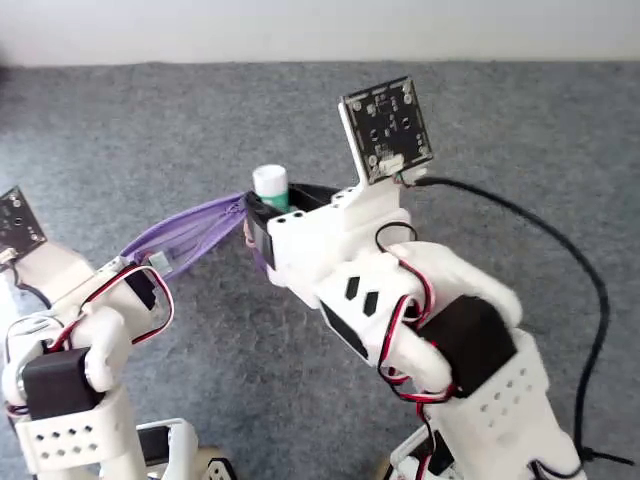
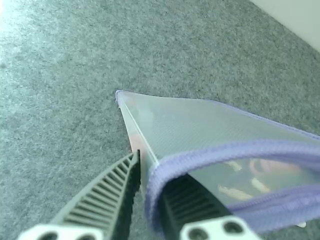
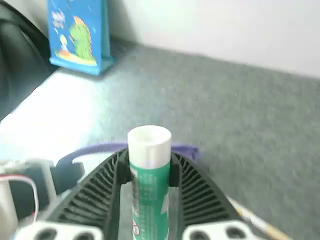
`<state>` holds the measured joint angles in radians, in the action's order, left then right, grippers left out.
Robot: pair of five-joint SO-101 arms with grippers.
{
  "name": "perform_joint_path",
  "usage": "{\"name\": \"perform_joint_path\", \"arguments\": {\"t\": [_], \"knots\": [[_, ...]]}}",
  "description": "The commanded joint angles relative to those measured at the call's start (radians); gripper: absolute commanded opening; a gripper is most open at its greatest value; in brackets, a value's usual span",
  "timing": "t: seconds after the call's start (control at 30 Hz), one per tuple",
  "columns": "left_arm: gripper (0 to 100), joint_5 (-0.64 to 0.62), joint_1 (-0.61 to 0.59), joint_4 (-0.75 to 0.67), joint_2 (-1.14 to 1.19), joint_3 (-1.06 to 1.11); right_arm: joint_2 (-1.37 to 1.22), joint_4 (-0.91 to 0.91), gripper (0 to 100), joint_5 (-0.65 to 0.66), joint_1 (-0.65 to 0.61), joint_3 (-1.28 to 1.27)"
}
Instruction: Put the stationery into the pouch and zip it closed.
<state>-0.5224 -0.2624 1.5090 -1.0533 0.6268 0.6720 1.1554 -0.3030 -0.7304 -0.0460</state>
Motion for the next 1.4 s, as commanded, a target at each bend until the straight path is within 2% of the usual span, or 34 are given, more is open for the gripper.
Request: {"name": "perform_joint_path", "arguments": {"t": [0.0, 0.1, 0.2, 0.4, 0.7, 0.87, 1.07, 1.27, 1.37], "knots": [[1, -0.009, -0.008, -0.023, -0.003, -0.013, 0.081, -0.381, 0.8, -0.009, -0.012, -0.183], [1, -0.009, -0.008, -0.021, -0.003, -0.012, 0.093, -0.659, 0.8, 0.038, -0.027, -0.328], [1, -0.009, -0.008, -0.023, 0.002, -0.012, 0.093, -0.845, 0.8, 0.106, -0.084, -0.431], [1, -0.009, -0.008, -0.025, 0.003, -0.012, 0.065, -0.967, 0.8, 0.176, -0.209, -0.523], [1, -0.009, -0.008, -0.025, 0.003, -0.012, -0.130, -1.130, 0.9, 0.233, -0.208, -0.532], [1, -0.009, -0.008, -0.025, -0.003, -0.012, -0.185, -1.132, 2.4, 0.253, -0.208, -0.534], [1, -0.009, -0.008, -0.025, -0.003, -0.012, -0.180, -1.058, 16.5, 0.253, -0.208, -0.529], [1, -0.009, -0.008, -0.025, -0.003, -0.012, -0.091, -1.040, 16.6, 0.253, -0.194, -0.529], [1, -0.009, -0.008, -0.026, 0.000, -0.012, -0.041, -0.957, 16.6, 0.253, -0.191, -0.529]]}}
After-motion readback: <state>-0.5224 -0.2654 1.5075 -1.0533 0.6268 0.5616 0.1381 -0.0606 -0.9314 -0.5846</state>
